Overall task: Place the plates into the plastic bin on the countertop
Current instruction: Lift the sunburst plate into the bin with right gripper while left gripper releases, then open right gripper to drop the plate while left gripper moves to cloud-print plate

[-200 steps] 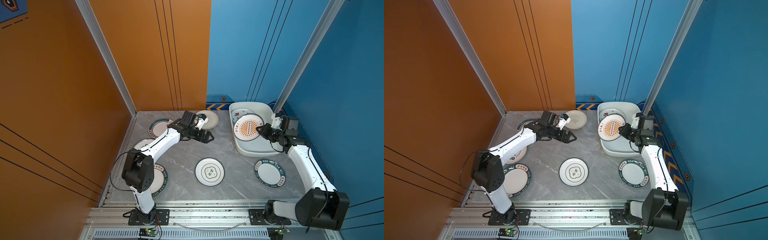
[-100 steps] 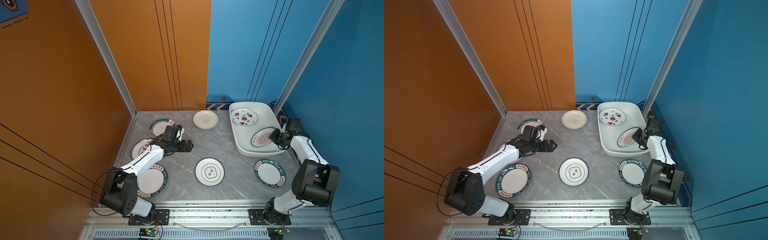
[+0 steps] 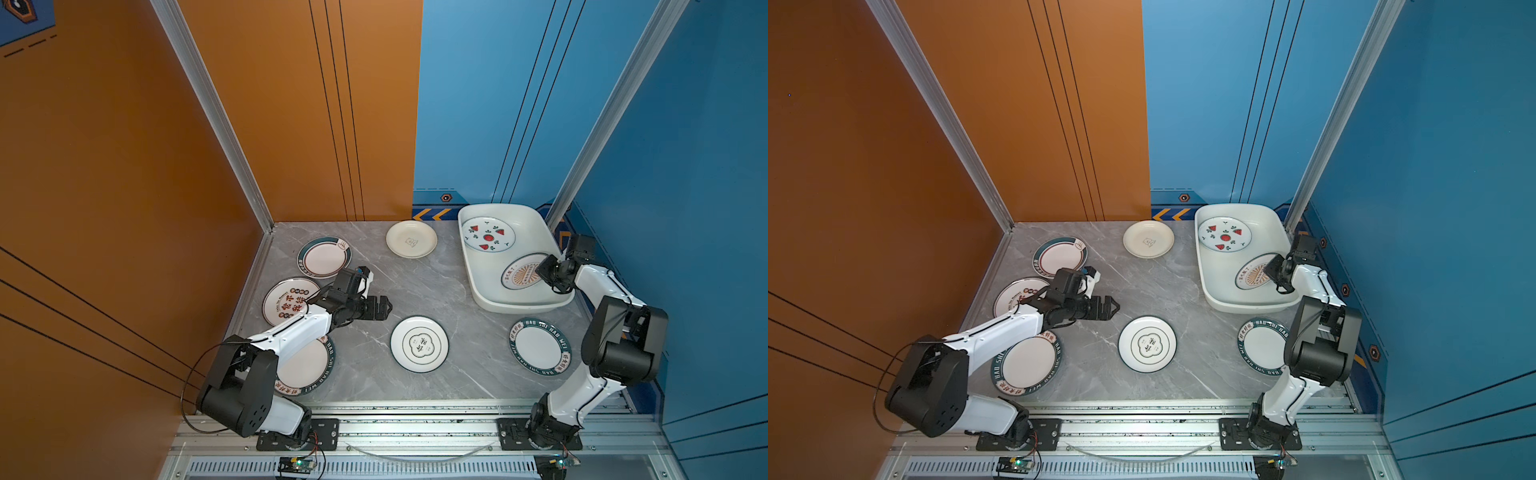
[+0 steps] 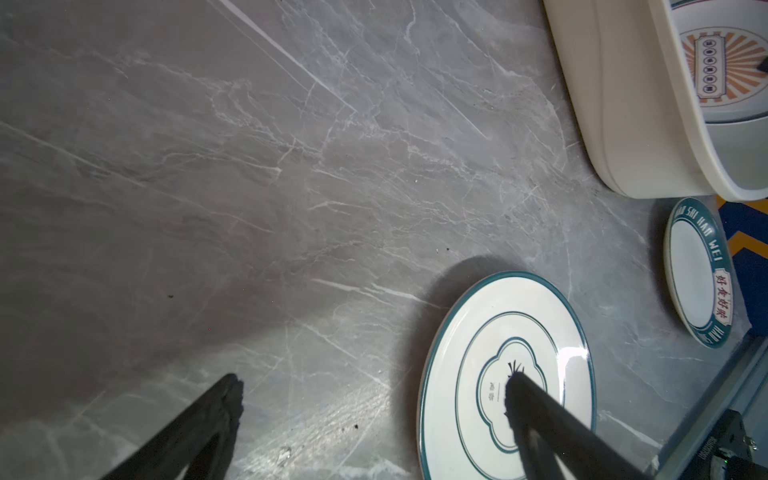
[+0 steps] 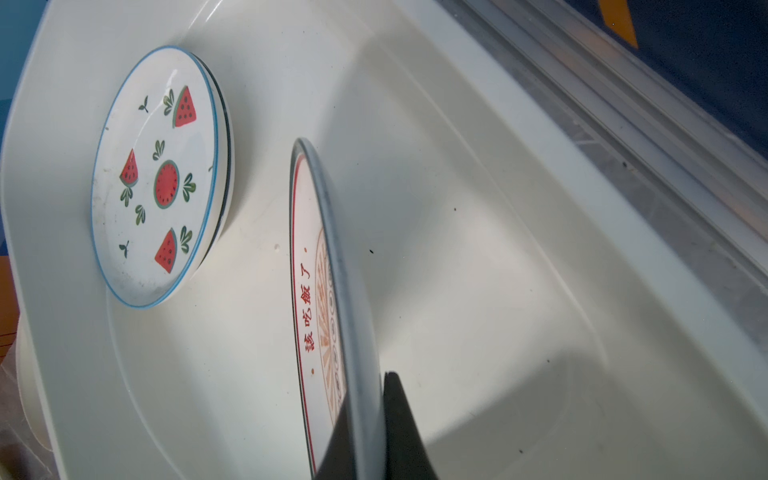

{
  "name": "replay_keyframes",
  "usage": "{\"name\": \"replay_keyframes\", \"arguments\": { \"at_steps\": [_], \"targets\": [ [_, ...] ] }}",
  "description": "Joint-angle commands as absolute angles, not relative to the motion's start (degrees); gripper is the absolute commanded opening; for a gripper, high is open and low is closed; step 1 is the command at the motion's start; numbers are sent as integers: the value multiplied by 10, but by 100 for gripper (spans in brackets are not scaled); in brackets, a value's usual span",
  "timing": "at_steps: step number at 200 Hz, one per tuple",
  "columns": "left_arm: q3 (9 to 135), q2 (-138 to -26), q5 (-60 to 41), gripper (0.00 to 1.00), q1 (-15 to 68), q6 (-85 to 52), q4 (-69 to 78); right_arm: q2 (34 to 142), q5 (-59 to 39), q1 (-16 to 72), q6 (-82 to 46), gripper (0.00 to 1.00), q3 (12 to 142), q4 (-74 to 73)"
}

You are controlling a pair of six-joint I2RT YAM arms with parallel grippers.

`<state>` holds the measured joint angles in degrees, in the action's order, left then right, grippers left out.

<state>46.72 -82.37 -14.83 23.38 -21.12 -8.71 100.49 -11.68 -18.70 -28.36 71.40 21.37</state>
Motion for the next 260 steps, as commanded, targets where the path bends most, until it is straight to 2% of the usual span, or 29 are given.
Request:
{"name": "replay_keyframes", "arguments": {
  "at_steps": [1,34,58,82,133,217,260],
  "targets": [
    [459,-817,-164,100,237,-217,-72,1039,-36,-183,-269,7,704,264],
    [461,-821,-167,100,237,-214,-70,1049,-28,-179,-266,14,697,262],
    [464,-823,-170,99,238,-214,-69,1051,-25,-175,-265,23,691,265],
    [465,-824,-171,99,239,-212,-70,1044,-22,-174,-264,27,686,265],
    [470,-837,-179,99,242,-208,-73,1052,-12,-170,-263,33,685,270],
    [469,-867,-178,99,274,-199,-80,1060,64,-137,-249,42,700,295],
    [450,-889,-168,97,291,-202,-65,997,99,-120,-241,44,697,304]
  ]
}}
